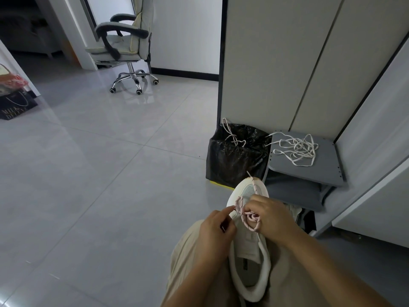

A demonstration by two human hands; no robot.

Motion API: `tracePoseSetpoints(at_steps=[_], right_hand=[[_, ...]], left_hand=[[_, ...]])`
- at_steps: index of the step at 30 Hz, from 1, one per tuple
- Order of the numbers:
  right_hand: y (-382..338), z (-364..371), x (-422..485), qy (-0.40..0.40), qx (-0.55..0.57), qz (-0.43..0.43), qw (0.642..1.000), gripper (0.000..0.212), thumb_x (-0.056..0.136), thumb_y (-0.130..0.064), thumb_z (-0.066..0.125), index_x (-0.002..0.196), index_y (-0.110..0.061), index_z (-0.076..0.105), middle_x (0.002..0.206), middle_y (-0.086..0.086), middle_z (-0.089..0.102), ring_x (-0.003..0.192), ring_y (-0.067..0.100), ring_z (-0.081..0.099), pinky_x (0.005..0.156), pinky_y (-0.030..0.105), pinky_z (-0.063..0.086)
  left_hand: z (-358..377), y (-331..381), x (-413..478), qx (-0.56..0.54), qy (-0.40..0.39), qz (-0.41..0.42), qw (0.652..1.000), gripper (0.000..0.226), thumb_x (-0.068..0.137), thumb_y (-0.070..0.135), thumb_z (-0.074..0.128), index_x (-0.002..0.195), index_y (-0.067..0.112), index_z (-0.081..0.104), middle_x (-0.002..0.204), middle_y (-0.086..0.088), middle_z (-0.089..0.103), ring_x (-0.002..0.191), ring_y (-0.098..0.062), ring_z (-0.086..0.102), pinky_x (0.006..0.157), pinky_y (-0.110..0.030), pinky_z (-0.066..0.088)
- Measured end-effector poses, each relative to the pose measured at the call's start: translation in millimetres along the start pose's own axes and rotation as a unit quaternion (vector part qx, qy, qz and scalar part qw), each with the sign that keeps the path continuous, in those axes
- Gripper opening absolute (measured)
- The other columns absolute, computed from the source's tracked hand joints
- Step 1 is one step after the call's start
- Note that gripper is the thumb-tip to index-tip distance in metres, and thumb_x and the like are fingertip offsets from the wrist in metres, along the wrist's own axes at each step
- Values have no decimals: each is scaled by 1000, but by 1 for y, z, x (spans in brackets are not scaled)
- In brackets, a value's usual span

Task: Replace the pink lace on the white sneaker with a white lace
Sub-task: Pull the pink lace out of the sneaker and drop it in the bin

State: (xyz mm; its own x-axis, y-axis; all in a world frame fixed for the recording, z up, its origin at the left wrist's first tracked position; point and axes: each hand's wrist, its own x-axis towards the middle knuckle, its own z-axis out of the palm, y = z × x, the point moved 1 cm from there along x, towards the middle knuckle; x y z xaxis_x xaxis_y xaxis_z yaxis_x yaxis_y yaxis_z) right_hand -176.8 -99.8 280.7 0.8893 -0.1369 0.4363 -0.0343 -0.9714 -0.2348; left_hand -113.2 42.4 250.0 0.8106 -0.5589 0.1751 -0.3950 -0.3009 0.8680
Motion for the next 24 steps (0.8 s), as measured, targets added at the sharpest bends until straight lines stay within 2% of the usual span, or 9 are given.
tracePoseSetpoints(at_steps=[3, 6, 8, 10, 13, 16, 20, 23, 24], right_hand=[[-1, 1, -3, 2, -7, 22, 1000, 13, 68, -33, 58, 67, -20, 62, 65, -8, 53, 59, 7, 46, 45, 9, 22], [-8, 11, -16, 19, -26, 61, 998, 13, 63, -23, 63, 75, -19, 64, 73, -5, 55, 67, 7, 50, 45, 16, 36], [-11, 12, -18, 27, -23, 89, 995, 17, 62, -22, 61, 78, -18, 66, 76, -5, 58, 72, 9, 49, 48, 17, 37], [-8, 11, -15, 21, -9, 105, 994, 14, 65, -26, 58, 74, -18, 66, 73, -4, 58, 66, 9, 54, 48, 16, 33], [-3, 10, -10, 9, 43, 122, 992, 25, 70, -36, 47, 72, -17, 64, 73, -4, 58, 67, 8, 50, 51, 7, 26], [2, 13, -10, 23, 105, 136, 985, 31, 71, -39, 48, 75, -13, 64, 76, -4, 59, 76, 10, 48, 50, 12, 31], [4, 11, -8, 24, 157, 144, 977, 31, 72, -41, 50, 74, -13, 63, 74, -15, 49, 72, 7, 50, 57, 13, 37], [-2, 6, -6, 6, 181, 122, 976, 7, 71, -24, 59, 68, -19, 57, 67, -22, 41, 74, -10, 48, 61, 2, 35], [-5, 3, -6, 4, 185, 114, 976, 10, 70, -21, 60, 68, -25, 51, 66, -23, 39, 76, -16, 47, 63, -1, 34]], left_hand=[[-2, 1, 2, -30, 8, 7, 999, 39, 80, 7, 60, 113, 27, 65, 73, 16, 54, 74, 3, 54, 65, -7, 40], [-3, 3, 3, -47, -28, 13, 998, 41, 81, 3, 60, 106, 35, 62, 77, 12, 56, 74, 2, 54, 66, -6, 39], [-3, 5, 5, -49, -40, -19, 998, 35, 85, 8, 61, 108, 34, 62, 78, 12, 58, 74, 1, 55, 67, -7, 40], [-3, 7, 12, -66, -48, -59, 995, 27, 86, 15, 63, 107, 32, 61, 76, 10, 62, 71, -5, 58, 67, -9, 43], [-3, 16, 25, -53, -77, -73, 993, 8, 87, 14, 62, 88, 22, 64, 71, 11, 61, 65, -6, 59, 64, -13, 46], [-5, 20, 36, -74, -110, -100, 986, 20, 87, 4, 59, 74, 19, 61, 63, 6, 60, 50, 0, 55, 54, -10, 43], [-14, 23, 41, -111, -161, -133, 972, 22, 87, -2, 56, 73, 13, 62, 62, 0, 59, 46, 1, 53, 53, -12, 44], [-21, 30, 51, 20, -217, -72, 973, 12, 88, 2, 56, 86, 6, 67, 69, -1, 61, 51, -1, 55, 61, -16, 49], [-24, 34, 56, 71, -242, -45, 967, 12, 88, 3, 55, 89, 5, 67, 71, -1, 61, 53, -2, 55, 64, -18, 49]])
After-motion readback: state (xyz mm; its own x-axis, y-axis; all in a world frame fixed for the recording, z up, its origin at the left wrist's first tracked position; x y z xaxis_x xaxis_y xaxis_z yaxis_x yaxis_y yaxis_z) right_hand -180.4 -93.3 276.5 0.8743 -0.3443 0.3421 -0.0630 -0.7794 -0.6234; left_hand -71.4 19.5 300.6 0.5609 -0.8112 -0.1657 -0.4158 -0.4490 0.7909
